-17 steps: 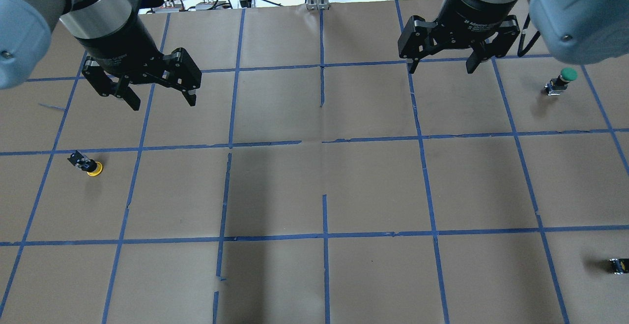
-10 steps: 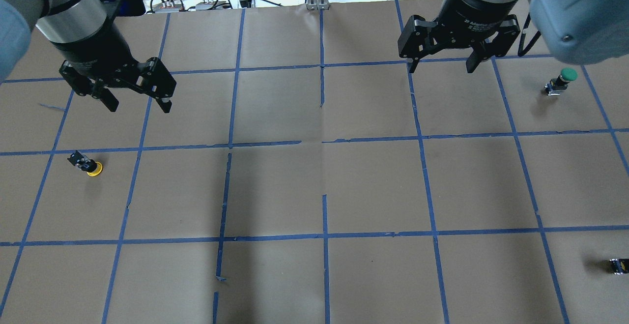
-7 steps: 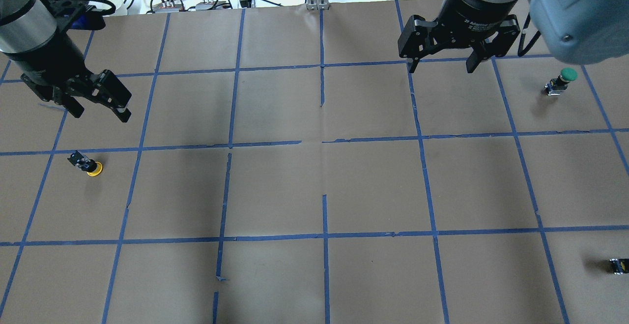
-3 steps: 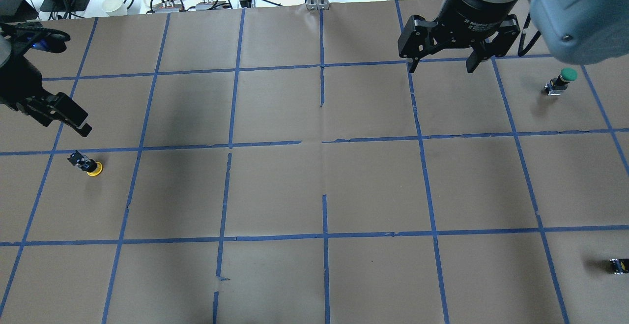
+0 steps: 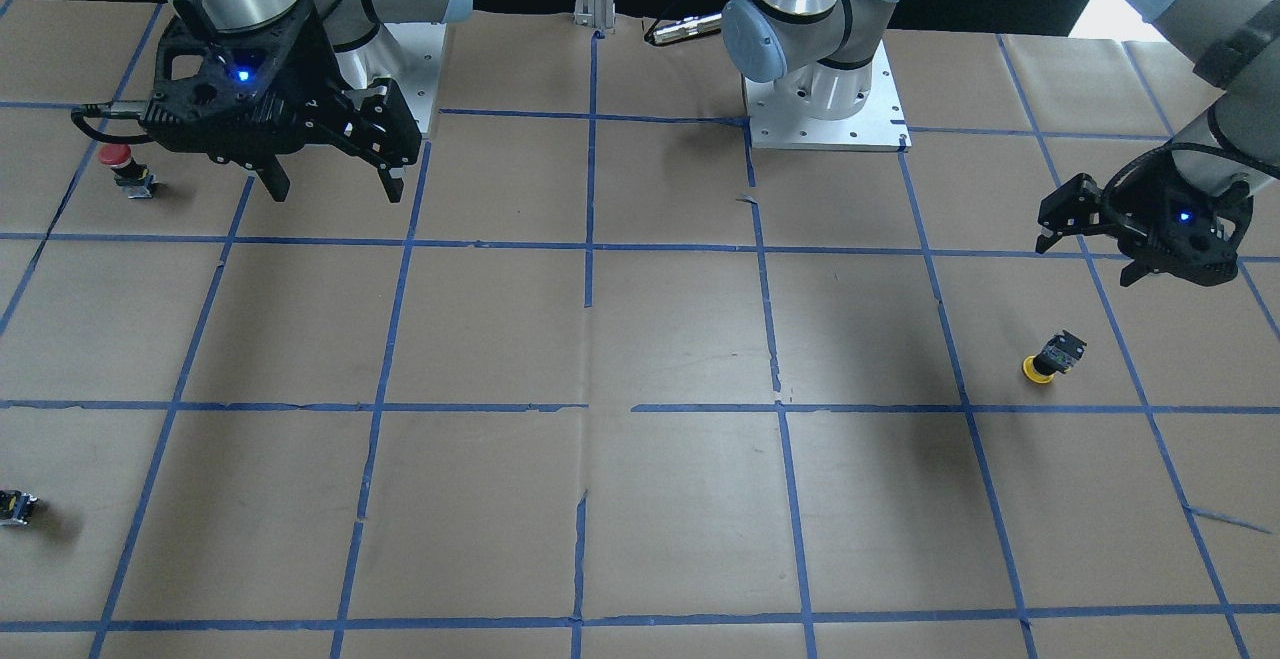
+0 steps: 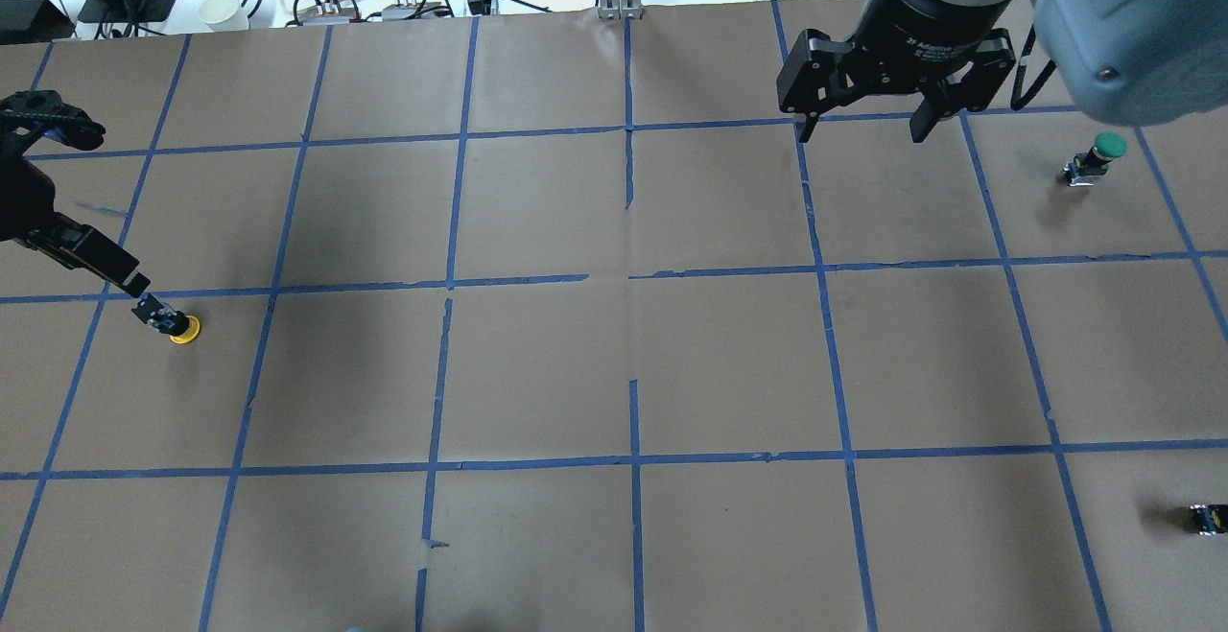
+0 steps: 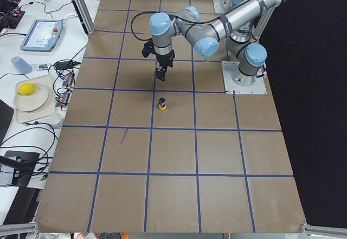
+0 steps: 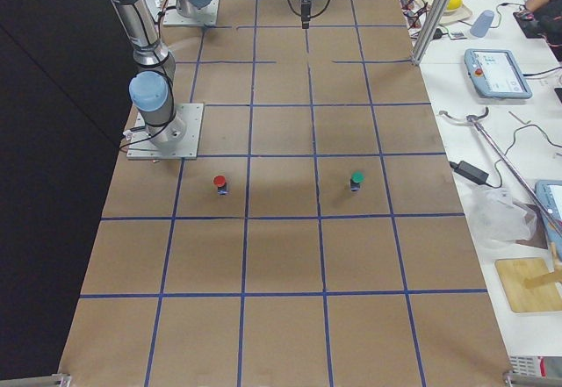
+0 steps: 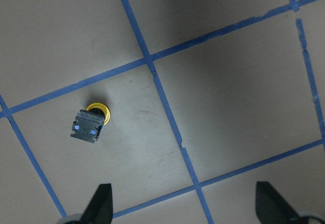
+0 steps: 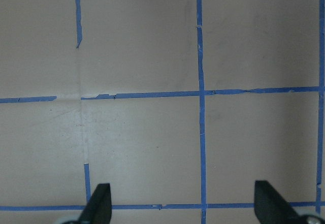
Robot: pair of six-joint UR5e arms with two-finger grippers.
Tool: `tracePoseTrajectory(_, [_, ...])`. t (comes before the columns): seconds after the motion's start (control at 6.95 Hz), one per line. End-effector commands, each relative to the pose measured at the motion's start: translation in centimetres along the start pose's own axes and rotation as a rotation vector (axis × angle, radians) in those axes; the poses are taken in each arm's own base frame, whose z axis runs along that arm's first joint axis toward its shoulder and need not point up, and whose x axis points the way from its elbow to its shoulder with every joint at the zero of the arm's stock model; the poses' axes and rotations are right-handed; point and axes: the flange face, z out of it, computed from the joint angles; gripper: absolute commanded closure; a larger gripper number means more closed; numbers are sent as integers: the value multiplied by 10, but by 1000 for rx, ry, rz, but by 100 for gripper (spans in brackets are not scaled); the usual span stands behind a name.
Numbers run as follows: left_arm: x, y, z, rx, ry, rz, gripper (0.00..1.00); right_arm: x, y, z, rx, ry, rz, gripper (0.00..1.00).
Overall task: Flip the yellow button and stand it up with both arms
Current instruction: 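Close the left gripper on the dark base of the yellow button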
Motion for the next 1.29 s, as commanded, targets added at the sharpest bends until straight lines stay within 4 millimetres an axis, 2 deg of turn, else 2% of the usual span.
tracePoseTrajectory(0.0, [-13,13,24,14,-23,44,0,1,0,0,-1,0,2,0])
tracePoseTrajectory(0.43, [-18,16,48,35,-62,95,0,1,0,0,-1,0,2,0])
tracePoseTrajectory(0.72, [-21,18,52,32,-60,94,0,0,0,0,0,0,0,0])
tracePoseTrajectory(1.01, [-15,21,68,24,-41,94,1,1,0,0,-1,0,2,0])
tracePoseTrajectory(1.15, [-22,17,71,41,-77,122,1,0,0,0,-1,0,0,0])
